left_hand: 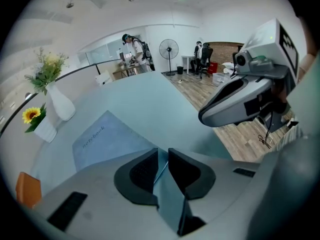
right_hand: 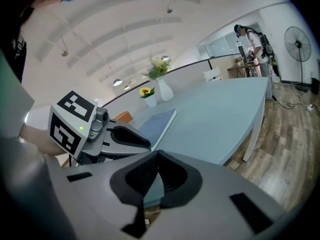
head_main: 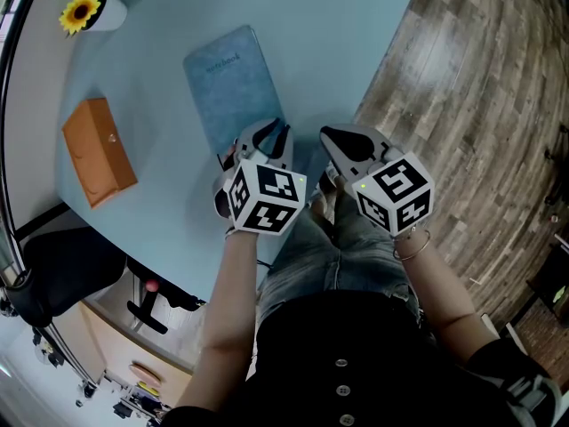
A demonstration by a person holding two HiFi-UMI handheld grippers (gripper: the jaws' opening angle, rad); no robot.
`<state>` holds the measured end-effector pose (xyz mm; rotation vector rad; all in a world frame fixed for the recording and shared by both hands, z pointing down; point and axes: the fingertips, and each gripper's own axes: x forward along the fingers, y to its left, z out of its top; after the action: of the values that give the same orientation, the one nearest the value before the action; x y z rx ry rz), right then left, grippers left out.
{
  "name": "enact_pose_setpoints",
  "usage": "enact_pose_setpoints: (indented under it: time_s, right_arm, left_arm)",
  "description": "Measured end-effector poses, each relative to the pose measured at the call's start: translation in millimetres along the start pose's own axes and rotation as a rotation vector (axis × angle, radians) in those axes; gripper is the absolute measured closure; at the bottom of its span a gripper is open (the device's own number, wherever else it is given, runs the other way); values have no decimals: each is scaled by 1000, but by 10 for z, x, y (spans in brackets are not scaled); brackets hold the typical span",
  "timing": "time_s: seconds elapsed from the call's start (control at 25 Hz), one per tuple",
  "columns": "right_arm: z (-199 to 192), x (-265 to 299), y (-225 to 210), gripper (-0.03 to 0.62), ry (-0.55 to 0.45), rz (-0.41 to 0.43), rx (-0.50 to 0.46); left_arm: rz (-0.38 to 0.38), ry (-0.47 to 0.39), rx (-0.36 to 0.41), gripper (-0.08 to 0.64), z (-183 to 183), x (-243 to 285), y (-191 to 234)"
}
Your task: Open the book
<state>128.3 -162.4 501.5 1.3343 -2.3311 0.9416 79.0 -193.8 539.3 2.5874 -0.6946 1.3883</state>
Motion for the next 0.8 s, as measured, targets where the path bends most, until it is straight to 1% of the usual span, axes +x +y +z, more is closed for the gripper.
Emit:
enact_pose_setpoints:
  time_s: [0.28, 0.48, 0.8]
  right_arm:
    - [20, -41, 20, 591, -10, -7, -7]
    - [49, -34, 79, 591, -16, -1, -15]
    - [116, -51, 131, 591, -25, 2, -35]
  left_arm:
    - [-41, -33, -60, 532, 21, -50, -19]
    - [-64, -51, -105, 537, 44, -101, 7]
    - [-81, -116, -193, 538, 147, -265, 82]
